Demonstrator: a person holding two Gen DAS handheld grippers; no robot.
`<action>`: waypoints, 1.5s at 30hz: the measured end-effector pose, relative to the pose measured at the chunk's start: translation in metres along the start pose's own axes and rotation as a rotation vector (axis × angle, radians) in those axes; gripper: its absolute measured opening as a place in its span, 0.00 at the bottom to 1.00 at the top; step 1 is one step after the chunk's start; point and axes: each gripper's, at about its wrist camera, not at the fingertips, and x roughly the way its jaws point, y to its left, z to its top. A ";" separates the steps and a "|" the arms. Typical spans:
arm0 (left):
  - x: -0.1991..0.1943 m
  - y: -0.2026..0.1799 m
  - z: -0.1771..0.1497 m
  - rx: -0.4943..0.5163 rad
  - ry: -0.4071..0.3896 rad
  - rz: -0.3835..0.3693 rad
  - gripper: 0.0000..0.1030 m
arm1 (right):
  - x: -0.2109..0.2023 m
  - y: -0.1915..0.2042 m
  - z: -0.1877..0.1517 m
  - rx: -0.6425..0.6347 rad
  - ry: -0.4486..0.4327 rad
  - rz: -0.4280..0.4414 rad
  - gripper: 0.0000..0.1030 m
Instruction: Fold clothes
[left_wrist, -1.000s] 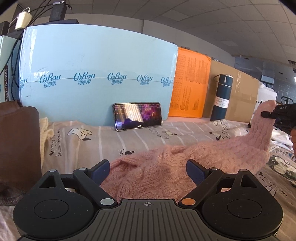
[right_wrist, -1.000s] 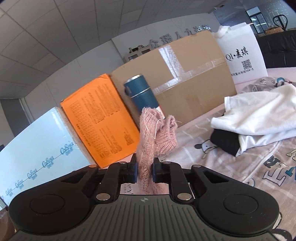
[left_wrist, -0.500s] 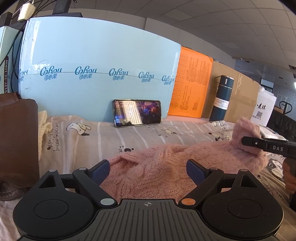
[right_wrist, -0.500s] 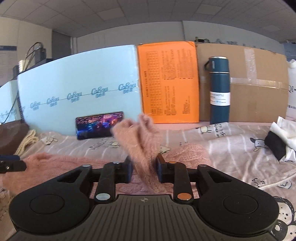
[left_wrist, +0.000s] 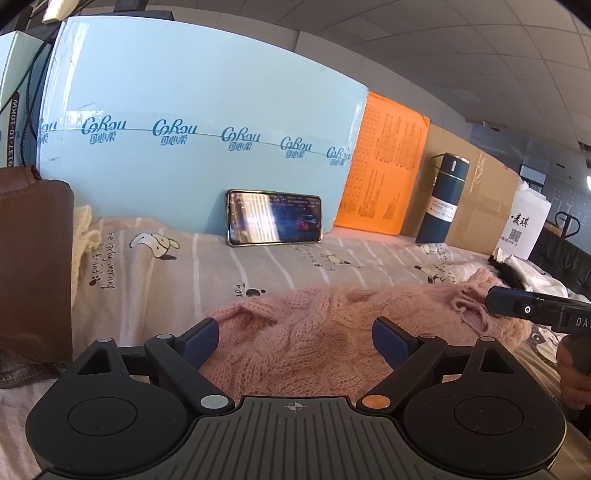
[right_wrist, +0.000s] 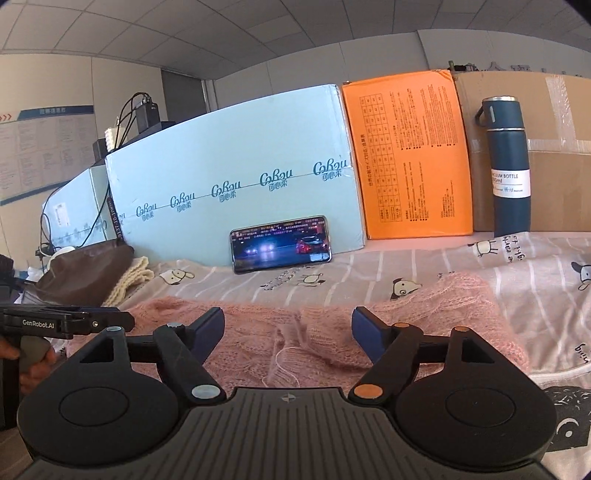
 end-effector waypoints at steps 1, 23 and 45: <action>0.000 0.000 0.000 -0.001 0.001 -0.001 0.90 | 0.003 0.000 0.000 0.003 0.031 0.012 0.77; -0.007 0.012 0.002 -0.100 -0.041 0.007 0.91 | -0.051 -0.081 0.003 0.538 -0.246 -0.191 0.85; -0.006 0.014 0.001 -0.124 -0.032 -0.001 0.91 | -0.031 -0.051 -0.001 0.354 -0.190 -0.223 0.22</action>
